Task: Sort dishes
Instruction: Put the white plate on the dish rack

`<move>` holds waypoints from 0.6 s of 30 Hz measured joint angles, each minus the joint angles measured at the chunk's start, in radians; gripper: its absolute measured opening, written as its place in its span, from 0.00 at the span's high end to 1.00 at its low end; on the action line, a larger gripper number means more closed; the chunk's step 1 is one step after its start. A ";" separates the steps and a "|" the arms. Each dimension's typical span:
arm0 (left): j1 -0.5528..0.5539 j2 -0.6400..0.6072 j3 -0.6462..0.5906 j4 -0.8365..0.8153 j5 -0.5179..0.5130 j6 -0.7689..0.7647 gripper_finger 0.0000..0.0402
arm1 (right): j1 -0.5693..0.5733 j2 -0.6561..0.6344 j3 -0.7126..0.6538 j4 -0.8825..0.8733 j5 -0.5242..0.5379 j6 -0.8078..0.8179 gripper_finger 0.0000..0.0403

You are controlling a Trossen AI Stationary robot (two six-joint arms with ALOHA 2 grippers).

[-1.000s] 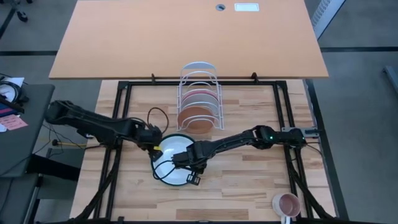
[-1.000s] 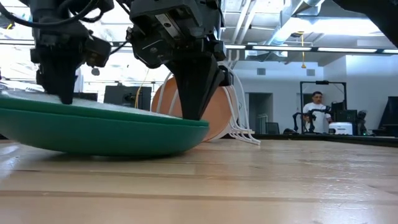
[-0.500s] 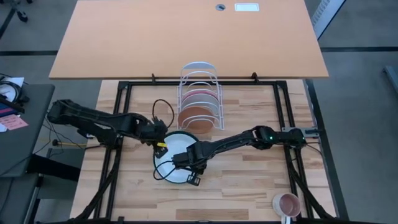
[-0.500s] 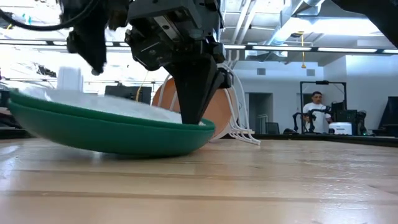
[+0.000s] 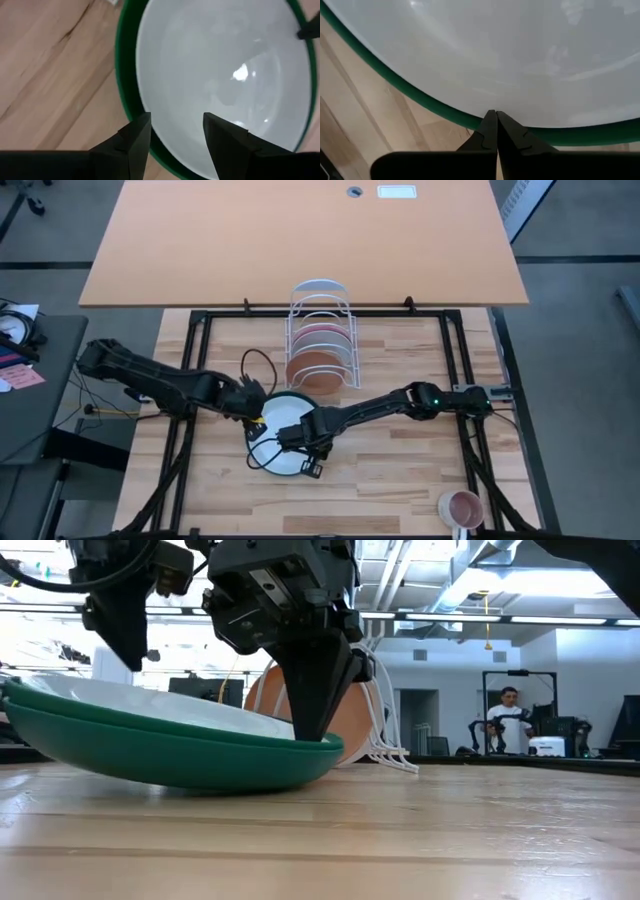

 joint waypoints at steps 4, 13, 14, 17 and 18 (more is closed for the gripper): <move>0.011 0.000 -0.036 0.002 -0.001 -0.034 0.57 | 0.000 -0.001 0.000 0.001 -0.001 0.000 0.99; 0.016 0.000 -0.044 0.017 -0.001 -0.048 0.57 | 0.000 -0.001 0.001 0.002 0.000 0.000 0.99; 0.016 0.000 -0.044 0.017 -0.001 -0.051 0.57 | 0.000 -0.001 0.001 0.002 0.000 0.000 0.99; 0.016 0.000 -0.044 0.019 -0.001 -0.056 0.57 | 0.000 -0.001 0.001 0.003 -0.001 0.000 0.99; 0.016 0.000 -0.044 0.020 -0.001 -0.058 0.57 | 0.000 -0.001 0.001 0.004 -0.001 0.001 0.99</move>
